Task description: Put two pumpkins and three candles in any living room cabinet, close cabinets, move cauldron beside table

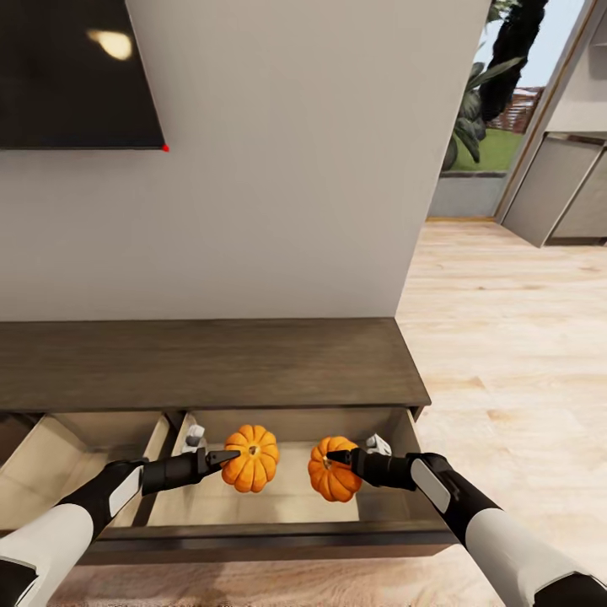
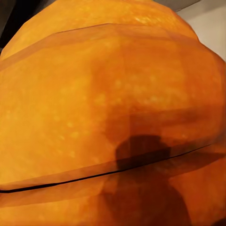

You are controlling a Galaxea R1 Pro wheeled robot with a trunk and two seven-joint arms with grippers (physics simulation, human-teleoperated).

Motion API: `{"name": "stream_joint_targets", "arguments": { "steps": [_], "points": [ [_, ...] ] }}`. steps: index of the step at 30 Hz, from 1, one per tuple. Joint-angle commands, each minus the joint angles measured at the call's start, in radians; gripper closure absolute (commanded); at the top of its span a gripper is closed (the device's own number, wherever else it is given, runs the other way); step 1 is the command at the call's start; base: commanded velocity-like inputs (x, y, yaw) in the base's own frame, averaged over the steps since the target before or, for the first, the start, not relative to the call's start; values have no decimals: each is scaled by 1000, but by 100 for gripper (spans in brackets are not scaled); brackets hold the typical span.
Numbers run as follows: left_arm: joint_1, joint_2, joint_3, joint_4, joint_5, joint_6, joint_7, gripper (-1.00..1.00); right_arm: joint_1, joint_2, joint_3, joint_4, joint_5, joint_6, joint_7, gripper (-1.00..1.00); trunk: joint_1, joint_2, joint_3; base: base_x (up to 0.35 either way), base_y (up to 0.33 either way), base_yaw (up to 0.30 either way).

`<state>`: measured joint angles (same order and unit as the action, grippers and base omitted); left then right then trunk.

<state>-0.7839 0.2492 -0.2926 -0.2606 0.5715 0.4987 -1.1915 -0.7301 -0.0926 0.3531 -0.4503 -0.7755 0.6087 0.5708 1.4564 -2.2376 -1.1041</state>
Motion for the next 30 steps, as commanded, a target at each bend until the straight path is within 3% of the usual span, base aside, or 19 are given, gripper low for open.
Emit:
{"name": "stream_joint_targets", "arguments": {
  "steps": [1, 8, 21, 25, 30],
  "points": [
    [0, -1, 1, 0, 1, 0, 1, 100, 0, 0, 0, -2, 0, 0, 0, 100, 0, 0, -2, 0, 0, 0],
    [0, -5, 1, 0, 2, 1, 81, 100, 0, -2, 0, -2, 1, -1, -2, 100, 0, 0, -13, 0, 0, 0],
    [0, -13, 0, 0, 2, -2, 92, 100, 0, -2, 0, -10, 2, -8, -3, 100, 0, 0, -33, 0, 0, 0],
    [0, -13, 0, -2, 2, -3, 92, 100, 0, -2, 3, -5, 1, -101, -2, 100, 0, 0, -34, 0, 0, 0],
    [0, -11, 0, -5, 3, -6, 88, 100, 0, -1, 7, -2, 1, -120, -5, 100, 0, 0, -34, 0, 0, 0]
  ]
}}
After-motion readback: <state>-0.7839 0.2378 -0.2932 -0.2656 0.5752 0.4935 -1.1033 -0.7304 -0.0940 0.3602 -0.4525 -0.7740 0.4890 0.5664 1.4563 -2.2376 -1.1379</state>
